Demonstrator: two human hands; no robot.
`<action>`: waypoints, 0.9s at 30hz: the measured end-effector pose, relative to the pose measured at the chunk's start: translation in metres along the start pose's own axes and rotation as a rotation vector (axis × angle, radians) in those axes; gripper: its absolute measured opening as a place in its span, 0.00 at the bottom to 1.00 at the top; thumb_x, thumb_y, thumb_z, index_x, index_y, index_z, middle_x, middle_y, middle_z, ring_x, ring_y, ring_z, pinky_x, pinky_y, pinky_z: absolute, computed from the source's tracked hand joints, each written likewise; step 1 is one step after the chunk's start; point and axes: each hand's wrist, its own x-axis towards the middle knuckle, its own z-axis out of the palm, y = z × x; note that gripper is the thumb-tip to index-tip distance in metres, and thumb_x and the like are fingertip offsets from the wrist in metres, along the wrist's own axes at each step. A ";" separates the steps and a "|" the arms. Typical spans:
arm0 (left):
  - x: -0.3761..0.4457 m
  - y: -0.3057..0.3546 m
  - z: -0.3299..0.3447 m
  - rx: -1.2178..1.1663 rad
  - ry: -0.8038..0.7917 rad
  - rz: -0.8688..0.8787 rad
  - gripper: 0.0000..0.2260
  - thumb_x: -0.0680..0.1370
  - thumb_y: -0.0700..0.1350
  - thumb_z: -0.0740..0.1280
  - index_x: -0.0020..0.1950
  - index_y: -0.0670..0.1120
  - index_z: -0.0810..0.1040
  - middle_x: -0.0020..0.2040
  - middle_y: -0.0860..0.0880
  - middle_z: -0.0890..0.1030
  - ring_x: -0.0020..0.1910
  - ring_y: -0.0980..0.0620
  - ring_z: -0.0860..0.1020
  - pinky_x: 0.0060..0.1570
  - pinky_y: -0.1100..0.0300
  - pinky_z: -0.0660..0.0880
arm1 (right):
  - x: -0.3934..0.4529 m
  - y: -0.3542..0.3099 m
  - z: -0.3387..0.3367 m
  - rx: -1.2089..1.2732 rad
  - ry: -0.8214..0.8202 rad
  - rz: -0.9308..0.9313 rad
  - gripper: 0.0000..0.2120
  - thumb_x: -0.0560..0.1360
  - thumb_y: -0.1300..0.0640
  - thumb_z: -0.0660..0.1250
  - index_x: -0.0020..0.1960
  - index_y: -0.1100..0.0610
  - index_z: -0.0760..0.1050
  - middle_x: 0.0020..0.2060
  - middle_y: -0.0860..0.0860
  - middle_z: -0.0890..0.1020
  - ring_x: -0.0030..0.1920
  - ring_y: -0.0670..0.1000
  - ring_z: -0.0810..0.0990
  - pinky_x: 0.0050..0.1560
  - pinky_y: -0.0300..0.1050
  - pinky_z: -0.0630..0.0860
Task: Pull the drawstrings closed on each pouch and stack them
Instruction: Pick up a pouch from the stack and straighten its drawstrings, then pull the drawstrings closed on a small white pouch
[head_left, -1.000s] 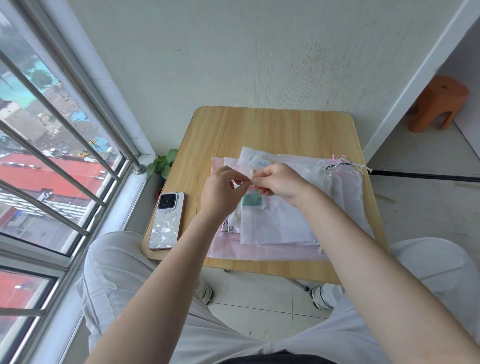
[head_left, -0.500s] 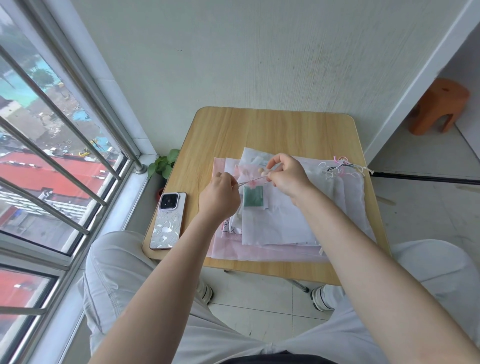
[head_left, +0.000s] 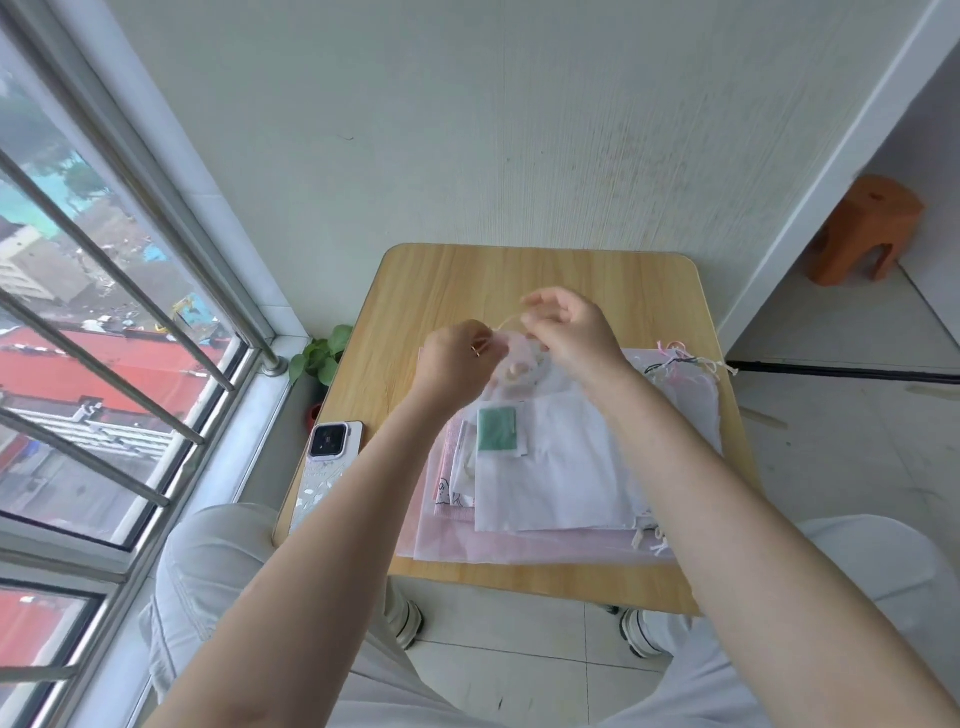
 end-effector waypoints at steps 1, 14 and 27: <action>0.008 0.005 -0.004 -0.195 0.004 -0.069 0.12 0.78 0.49 0.67 0.45 0.39 0.80 0.39 0.44 0.82 0.36 0.52 0.76 0.37 0.59 0.71 | 0.007 0.002 -0.004 0.022 0.067 0.026 0.11 0.77 0.55 0.66 0.58 0.54 0.77 0.54 0.50 0.82 0.51 0.47 0.80 0.49 0.41 0.77; 0.139 -0.016 0.040 -1.000 -0.070 -0.742 0.10 0.76 0.43 0.72 0.52 0.38 0.79 0.37 0.46 0.78 0.31 0.53 0.78 0.28 0.64 0.74 | 0.132 0.028 -0.004 0.453 -0.025 0.527 0.03 0.80 0.57 0.64 0.49 0.56 0.75 0.32 0.50 0.77 0.29 0.48 0.76 0.27 0.38 0.68; 0.185 -0.033 0.055 -0.866 -0.088 -0.705 0.15 0.78 0.33 0.65 0.65 0.38 0.74 0.51 0.42 0.81 0.42 0.47 0.82 0.47 0.58 0.81 | 0.189 0.042 0.000 0.203 0.017 0.414 0.19 0.76 0.70 0.63 0.66 0.63 0.74 0.57 0.59 0.78 0.61 0.58 0.78 0.66 0.52 0.73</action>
